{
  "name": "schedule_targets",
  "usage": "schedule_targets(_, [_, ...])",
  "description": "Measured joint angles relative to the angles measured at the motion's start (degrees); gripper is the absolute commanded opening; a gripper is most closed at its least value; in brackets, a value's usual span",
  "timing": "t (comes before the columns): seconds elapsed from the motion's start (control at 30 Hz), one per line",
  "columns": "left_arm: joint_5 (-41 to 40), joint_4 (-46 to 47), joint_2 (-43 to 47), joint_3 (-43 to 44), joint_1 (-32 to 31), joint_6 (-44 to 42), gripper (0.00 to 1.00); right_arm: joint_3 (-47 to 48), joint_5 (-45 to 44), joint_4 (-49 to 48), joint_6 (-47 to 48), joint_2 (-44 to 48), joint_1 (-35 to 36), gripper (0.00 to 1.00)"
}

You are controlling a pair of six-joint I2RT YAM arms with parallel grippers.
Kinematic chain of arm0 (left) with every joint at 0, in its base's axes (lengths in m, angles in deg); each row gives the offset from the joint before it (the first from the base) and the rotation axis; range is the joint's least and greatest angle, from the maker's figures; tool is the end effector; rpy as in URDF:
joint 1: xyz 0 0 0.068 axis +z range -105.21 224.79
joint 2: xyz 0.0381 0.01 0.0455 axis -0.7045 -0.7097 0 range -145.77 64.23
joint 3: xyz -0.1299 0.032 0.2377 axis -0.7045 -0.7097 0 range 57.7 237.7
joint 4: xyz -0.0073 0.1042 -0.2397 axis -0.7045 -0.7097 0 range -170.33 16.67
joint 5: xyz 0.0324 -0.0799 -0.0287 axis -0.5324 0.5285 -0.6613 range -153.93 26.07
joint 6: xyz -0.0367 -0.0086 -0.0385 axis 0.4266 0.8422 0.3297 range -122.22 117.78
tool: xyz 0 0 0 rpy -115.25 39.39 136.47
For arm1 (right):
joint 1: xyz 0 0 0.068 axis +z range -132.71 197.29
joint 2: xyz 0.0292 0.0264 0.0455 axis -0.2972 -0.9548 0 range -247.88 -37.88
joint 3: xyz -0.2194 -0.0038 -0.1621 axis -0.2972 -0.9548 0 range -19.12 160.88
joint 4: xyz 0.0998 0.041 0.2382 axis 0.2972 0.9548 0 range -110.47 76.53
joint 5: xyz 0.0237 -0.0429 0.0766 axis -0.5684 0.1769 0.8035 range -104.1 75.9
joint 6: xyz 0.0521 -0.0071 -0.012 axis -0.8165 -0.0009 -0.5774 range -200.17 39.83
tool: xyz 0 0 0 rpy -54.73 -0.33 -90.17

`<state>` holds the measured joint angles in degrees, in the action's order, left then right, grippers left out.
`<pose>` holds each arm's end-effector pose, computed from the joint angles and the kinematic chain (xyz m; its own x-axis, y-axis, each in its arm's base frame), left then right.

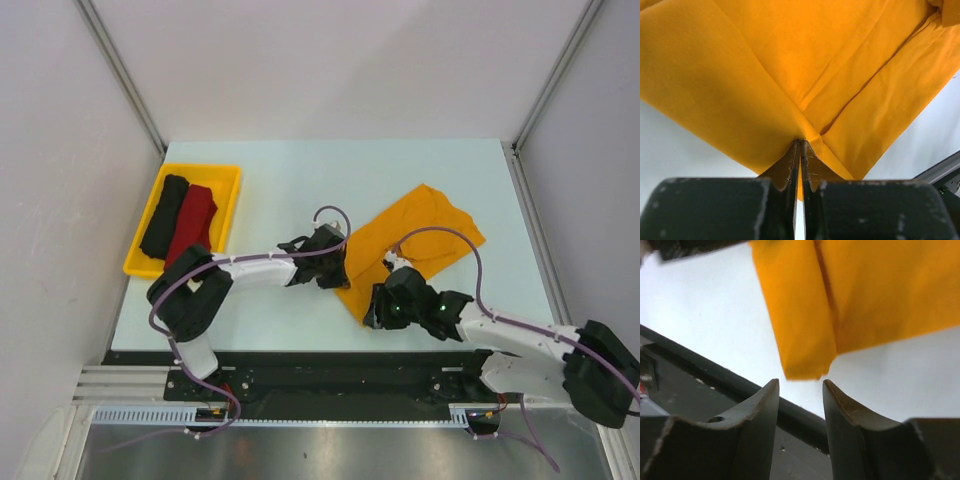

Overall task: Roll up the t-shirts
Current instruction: Roll the T-shirt to the center of the board.

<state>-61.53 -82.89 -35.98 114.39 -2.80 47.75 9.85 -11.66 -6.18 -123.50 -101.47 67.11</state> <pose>0.2361 -0.2606 0.1606 -0.9247 -0.1221 -0.3606 0.0724 0.8734 -0.4815 0.1346 0.1617 0.1775 -0.8898 0.0088 -0.4562 -0.2348 0.8485 0.4742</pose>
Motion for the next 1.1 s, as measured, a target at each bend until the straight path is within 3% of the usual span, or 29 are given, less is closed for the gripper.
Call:
schedule_targets(0.17, [0.3,-0.4,-1.1,1.4,0.0,-0.1,0.11,3.5,-16.0,7.8,1.5,3.7,10.9,0.45])
schedule_targets(0.4, [1.1,-1.4,-3.8,4.5,0.0,-0.5,0.10,12.0,-30.5,10.3,7.8,-5.2,19.4,0.52])
schedule_targets(0.67, [2.0,-1.7,-4.8,5.3,0.2,-0.5,0.10,13.9,-35.4,8.3,13.5,-15.8,21.9,0.55])
schedule_targets(0.93, [2.9,-1.9,-5.7,6.1,0.5,-0.5,0.10,13.9,-35.8,6.8,15.1,-20.9,21.9,0.51])
schedule_targets(1.1, [3.5,-1.9,-6.2,6.7,0.6,-0.5,0.09,13.9,-35.8,6.6,15.1,-21.3,22.1,0.55])
